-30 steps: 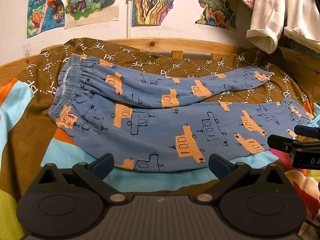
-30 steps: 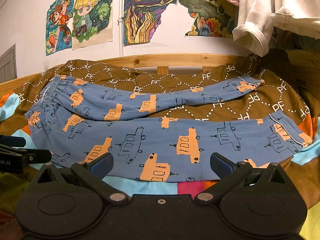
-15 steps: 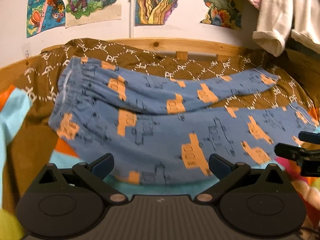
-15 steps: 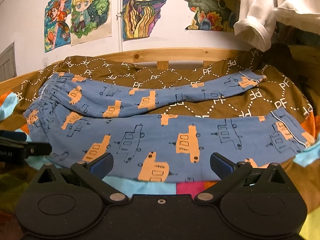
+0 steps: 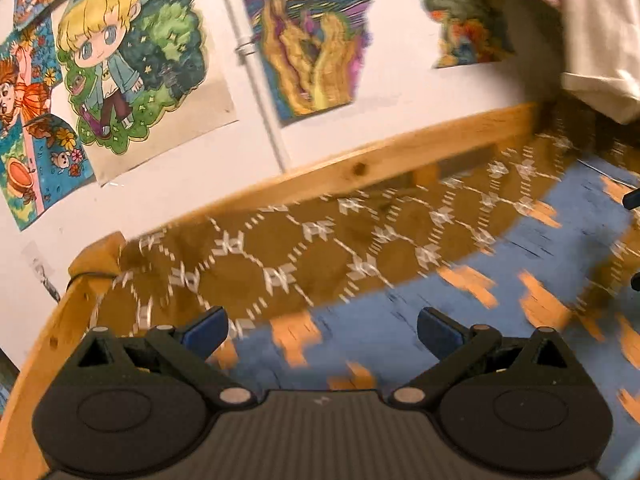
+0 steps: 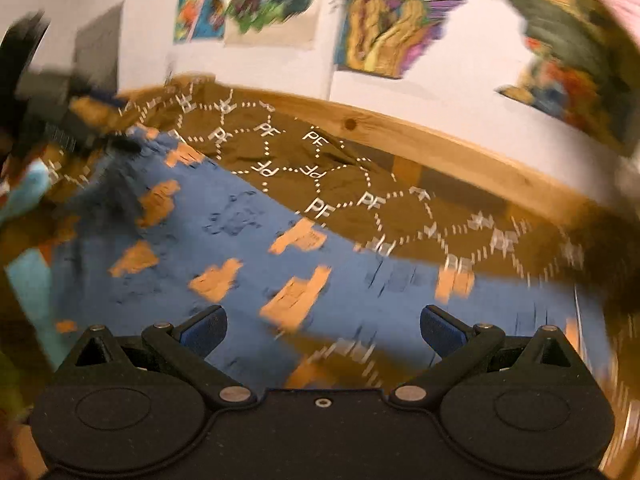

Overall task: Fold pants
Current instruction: 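Grasp the waistband corners of the blue pants with both grippers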

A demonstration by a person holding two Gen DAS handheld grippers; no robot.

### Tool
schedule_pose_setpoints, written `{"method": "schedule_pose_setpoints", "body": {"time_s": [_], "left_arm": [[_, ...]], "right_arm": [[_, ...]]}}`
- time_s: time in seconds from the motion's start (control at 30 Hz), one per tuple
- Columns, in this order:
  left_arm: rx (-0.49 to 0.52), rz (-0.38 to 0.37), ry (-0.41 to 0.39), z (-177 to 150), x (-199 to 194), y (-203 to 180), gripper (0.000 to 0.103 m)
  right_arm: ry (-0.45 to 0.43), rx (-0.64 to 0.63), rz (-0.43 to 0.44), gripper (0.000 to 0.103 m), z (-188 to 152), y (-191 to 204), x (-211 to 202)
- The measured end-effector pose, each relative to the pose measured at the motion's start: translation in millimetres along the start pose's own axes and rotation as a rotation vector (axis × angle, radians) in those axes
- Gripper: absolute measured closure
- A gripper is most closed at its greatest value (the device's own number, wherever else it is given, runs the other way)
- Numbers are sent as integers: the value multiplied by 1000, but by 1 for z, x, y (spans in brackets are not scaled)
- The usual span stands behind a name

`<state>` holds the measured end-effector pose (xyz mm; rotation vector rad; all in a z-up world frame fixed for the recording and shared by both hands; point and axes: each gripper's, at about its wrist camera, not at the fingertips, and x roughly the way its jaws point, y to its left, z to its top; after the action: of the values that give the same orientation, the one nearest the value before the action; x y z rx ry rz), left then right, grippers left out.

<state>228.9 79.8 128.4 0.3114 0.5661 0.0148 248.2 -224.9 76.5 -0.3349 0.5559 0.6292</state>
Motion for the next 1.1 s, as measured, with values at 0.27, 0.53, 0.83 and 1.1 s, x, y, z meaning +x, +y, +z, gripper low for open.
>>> {"method": "schedule_pose_setpoints", "body": {"time_s": [0.27,0.53,0.83,1.1], "left_arm": [[96,-77,96,9,84,49,21],[124,-236,243,3,114,63,45],[217,-203,323,3,123,46,94],[273,-84,227,-5,96,22,103]], "right_arm": [[119,-54,161,10,66,-67,115],[256,-73,278,30,81,-100,191],[363,-147,370,48,73,-91,222],[298,-199,323,98,75,-76,205]]}}
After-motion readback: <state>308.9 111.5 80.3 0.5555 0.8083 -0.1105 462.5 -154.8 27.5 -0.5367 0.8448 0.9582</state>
